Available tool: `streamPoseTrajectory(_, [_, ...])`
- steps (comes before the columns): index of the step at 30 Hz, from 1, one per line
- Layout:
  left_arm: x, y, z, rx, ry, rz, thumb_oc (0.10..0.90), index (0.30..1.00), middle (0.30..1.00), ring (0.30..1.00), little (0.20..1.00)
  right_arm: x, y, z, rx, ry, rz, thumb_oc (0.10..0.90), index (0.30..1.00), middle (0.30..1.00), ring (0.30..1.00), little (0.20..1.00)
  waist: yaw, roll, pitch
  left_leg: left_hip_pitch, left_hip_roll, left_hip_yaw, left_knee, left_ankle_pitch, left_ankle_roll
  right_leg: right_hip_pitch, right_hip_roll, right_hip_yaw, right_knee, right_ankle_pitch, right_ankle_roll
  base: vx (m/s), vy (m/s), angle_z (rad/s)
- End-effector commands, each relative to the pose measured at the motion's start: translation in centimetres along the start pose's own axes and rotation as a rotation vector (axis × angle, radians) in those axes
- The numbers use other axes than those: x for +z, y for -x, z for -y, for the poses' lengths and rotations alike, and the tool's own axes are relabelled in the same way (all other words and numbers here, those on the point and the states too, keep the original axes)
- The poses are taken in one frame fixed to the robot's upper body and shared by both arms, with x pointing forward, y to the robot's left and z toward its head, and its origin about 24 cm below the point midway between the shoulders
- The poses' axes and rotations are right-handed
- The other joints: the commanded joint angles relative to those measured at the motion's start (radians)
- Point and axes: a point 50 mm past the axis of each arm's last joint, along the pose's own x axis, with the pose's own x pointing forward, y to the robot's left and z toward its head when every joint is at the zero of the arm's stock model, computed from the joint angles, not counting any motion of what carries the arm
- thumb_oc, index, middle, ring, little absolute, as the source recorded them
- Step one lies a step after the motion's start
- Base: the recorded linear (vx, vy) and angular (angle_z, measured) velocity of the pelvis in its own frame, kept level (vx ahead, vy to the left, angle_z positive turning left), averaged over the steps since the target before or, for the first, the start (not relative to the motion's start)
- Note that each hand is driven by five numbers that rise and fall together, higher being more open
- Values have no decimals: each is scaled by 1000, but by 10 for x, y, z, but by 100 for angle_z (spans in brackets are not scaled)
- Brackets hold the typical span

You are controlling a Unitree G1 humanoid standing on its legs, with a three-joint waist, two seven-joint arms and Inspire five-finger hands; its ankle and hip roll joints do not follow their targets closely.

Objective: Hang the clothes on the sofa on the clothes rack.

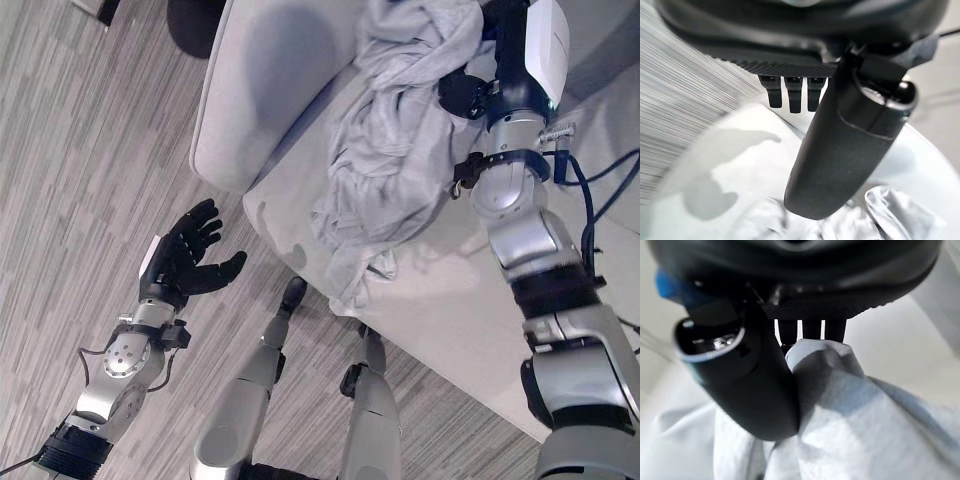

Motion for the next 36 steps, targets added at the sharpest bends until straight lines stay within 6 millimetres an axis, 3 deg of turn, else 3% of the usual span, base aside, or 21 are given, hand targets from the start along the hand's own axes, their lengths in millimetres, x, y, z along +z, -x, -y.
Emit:
streamPoseTrajectory(1, [38,6,-5,-44,-106,198,800,900,900,900,900,34,-25,48,-262,-23,205,400,300,300,300,300,2,-86,-38,48,9,46,12,-91,5,206,-51,19,4,-161,113,13,-4,-26])
streamPoseTrajectory(3, [44,2,-6,-52,-136,217,800,900,900,900,900,36,-18,43,-221,-82,216,400,300,300,300,300,-21,-116,-87,104,14,64,-13,-89,9,239,-51,20,4,-161,111,37,-14,-20])
streamPoseTrajectory(5, [45,1,-7,-52,-142,222,800,900,900,900,900,40,-17,44,-215,-111,229,400,300,300,300,300,-28,-128,-102,126,18,71,-27,-85,8,250,-51,22,4,-163,111,30,-22,-24])
streamPoseTrajectory(6, [46,-3,-8,-41,-141,222,800,900,900,900,900,45,-16,45,-189,-181,249,400,300,300,300,300,-45,-148,-145,171,25,88,-46,-87,7,279,-50,26,4,-164,109,39,-17,-31])
streamPoseTrajectory(7, [45,-3,-8,-41,-141,221,800,900,900,900,900,45,-16,45,-187,-182,248,400,300,300,300,300,-45,-149,-145,173,25,89,-48,-86,7,280,-51,26,4,-164,110,65,-10,-27])
streamPoseTrajectory(9, [37,-5,-8,-30,-117,185,800,900,900,900,900,52,-18,48,-157,-252,266,400,300,300,300,300,-65,-174,-209,226,30,104,-55,-98,9,321,-51,24,4,-171,109,66,-15,-11])
streamPoseTrajectory(10, [37,-5,-8,-30,-117,184,800,900,900,900,900,52,-18,48,-155,-253,266,400,300,300,300,300,-65,-174,-208,229,30,104,-55,-99,9,324,-52,24,4,-172,109,67,-8,-17])
streamPoseTrajectory(12, [23,-6,-3,-40,-81,123,800,900,900,900,900,60,-22,50,-121,-282,292,400,300,300,300,300,-84,-189,-273,276,34,118,-55,-115,11,363,-49,29,4,-175,108,69,19,-18])
streamPoseTrajectory(17, [0,-6,12,-90,-30,27,800,900,900,900,900,80,-37,55,-112,-303,348,400,300,300,300,300,-104,-201,-346,342,40,141,-55,-136,12,412,-46,39,4,-179,109,45,29,-11])
streamPoseTrajectory(20, [-25,-10,34,-147,-4,-83,800,900,900,900,900,99,-61,62,-127,-278,379,400,300,300,300,300,-123,-212,-409,392,47,161,-55,-148,8,455,-49,45,4,-181,108,32,35,-22])
streamPoseTrajectory(25, [-39,-21,61,-222,6,-136,800,900,900,900,900,119,-90,68,-152,-322,368,400,300,300,300,300,-160,-213,-468,435,46,178,-55,-155,6,486,-54,56,4,-169,111,-1,26,-10])
streamPoseTrajectory(28, [-38,-31,68,-218,-15,-128,800,900,900,900,900,128,-96,67,-137,-360,376,400,300,300,300,300,-176,-213,-483,451,48,188,-55,-161,4,497,-56,66,4,-167,114,3,11,-8])
streamPoseTrajectory(32, [-33,-53,65,-154,-140,-96,800,900,900,900,900,140,-104,65,-118,-364,387,400,300,300,300,300,-203,-213,-505,475,51,206,-55,-171,1,507,-60,77,7,-165,116,-9,4,-17])
streamPoseTrajectory(33, [-27,-64,55,-66,-191,-70,800,900,900,900,900,142,-107,61,-110,-360,382,400,300,300,300,300,-211,-211,-511,488,52,216,-55,-174,0,512,-60,84,8,-163,117,-25,-8,-19])
streamPoseTrajectory(36, [-15,-70,42,42,-206,-14,800,900,900,900,900,141,-108,56,-91,-340,370,400,300,300,300,300,-209,-211,-518,498,57,226,-55,-176,-3,516,-60,86,6,-162,118,-25,-16,-18])
